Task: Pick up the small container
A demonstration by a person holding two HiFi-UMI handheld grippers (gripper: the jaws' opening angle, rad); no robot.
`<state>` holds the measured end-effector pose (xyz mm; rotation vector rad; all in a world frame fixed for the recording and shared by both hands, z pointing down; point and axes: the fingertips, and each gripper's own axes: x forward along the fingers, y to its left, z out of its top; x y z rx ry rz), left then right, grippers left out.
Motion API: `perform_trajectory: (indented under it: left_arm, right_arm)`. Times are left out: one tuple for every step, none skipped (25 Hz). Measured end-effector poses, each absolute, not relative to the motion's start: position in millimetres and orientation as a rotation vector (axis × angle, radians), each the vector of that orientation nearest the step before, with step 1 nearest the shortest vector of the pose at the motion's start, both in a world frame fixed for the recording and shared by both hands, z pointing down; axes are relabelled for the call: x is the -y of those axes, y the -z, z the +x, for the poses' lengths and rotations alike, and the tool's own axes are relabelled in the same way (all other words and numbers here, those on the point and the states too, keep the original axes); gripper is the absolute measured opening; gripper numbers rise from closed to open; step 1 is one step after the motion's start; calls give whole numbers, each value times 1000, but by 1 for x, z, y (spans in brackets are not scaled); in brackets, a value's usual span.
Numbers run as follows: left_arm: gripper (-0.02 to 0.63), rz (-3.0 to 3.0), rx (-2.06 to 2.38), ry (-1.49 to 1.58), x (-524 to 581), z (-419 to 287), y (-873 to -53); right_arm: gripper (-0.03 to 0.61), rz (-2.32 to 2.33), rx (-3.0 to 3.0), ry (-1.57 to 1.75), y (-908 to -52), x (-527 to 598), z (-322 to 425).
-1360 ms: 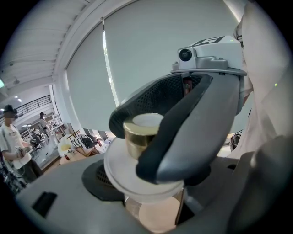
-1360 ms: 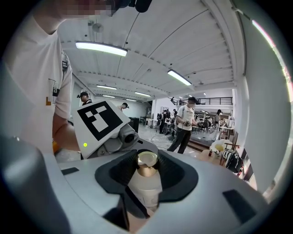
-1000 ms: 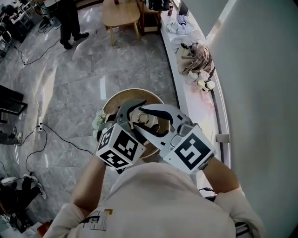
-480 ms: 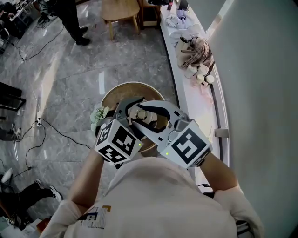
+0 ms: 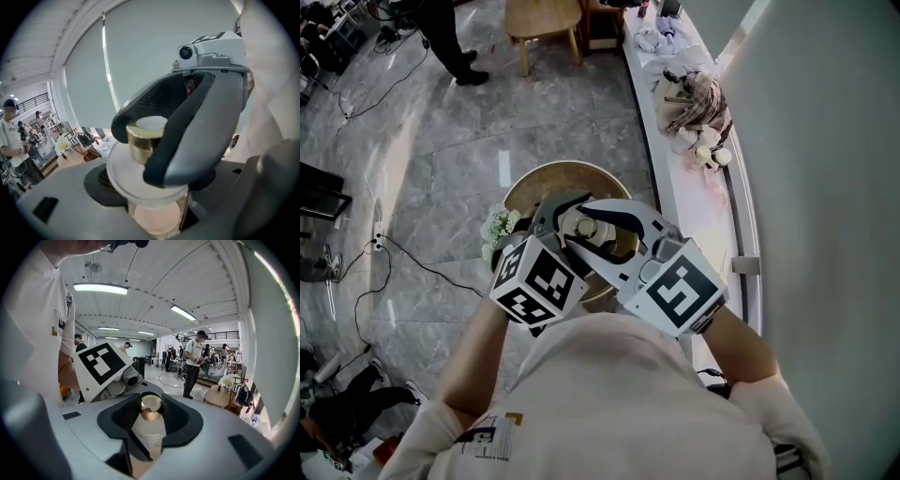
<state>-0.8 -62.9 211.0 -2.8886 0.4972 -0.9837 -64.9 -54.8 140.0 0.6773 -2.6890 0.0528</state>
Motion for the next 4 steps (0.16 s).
perform_trajectory:
  left_arm:
    - [339,-2886,-498,985,62,-2,-210]
    - [339,-2883,-498,987,62,-4,-209]
    - [339,-2878,-498,989,62,-5,-208]
    - [339,-2873,-498,991,61,-7,-207]
  right_arm:
    - [143,677,2692,-58,-140,54,-66]
    - [144,677,2698,-63,-140,53,-67]
    - [143,678,2702,-67,-139,52,-69]
    - [144,679,2707,-70,-138,51,-70]
